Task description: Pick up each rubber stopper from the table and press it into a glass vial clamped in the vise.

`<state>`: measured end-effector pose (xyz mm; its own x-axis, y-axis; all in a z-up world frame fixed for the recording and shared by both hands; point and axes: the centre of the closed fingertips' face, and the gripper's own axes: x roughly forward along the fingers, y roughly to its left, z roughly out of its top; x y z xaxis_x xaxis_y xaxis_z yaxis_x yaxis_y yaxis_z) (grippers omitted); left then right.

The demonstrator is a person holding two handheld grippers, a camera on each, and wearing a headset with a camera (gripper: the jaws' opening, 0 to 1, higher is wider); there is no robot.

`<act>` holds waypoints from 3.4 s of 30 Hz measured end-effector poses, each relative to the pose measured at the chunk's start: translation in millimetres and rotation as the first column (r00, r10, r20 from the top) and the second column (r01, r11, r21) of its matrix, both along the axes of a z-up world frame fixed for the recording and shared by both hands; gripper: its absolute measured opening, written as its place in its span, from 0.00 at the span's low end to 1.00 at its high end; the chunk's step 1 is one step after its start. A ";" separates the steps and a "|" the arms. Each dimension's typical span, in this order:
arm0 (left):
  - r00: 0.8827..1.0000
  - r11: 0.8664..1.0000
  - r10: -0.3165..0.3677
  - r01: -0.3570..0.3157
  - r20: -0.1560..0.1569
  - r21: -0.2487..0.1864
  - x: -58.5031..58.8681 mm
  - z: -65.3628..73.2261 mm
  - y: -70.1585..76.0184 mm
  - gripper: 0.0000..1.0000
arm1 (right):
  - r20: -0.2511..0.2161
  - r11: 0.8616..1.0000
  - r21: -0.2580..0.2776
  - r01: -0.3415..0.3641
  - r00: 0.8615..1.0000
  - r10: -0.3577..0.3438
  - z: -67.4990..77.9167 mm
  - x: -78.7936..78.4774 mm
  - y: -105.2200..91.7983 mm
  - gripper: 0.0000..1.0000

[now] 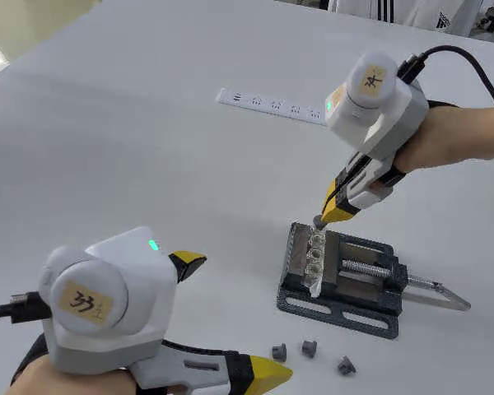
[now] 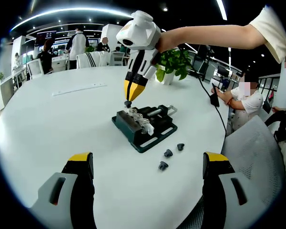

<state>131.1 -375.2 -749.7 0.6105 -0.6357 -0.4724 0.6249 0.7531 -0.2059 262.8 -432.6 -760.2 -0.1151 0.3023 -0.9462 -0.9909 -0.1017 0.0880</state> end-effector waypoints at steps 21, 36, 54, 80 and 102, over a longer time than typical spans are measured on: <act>1.000 1.000 -0.002 0.002 -0.001 -0.005 0.4 -1.1 -1.3 0.95 | 0.036 0.992 -0.092 -0.082 0.996 0.086 -4.1 -4.6 1.7 0.00; 1.000 1.000 -0.002 0.002 0.000 -0.013 2.1 -1.3 -1.8 0.95 | 0.030 0.991 -0.112 -0.068 0.997 0.072 -6.6 1.3 -1.0 0.00; 1.000 1.000 0.004 -0.004 0.003 -0.016 5.6 -0.5 -1.5 0.94 | 0.021 0.995 -0.100 -0.009 1.000 0.011 -7.9 1.3 -2.8 0.00; 1.000 1.000 0.007 -0.007 0.004 -0.018 7.7 -0.2 -0.4 0.94 | 0.029 0.987 -0.160 -0.010 0.999 0.015 -8.7 -12.3 9.6 0.00; 1.000 1.000 0.008 -0.008 0.007 -0.017 7.7 0.6 0.7 0.94 | 0.006 0.993 -0.114 -0.031 0.999 0.032 -6.8 -12.9 9.2 0.00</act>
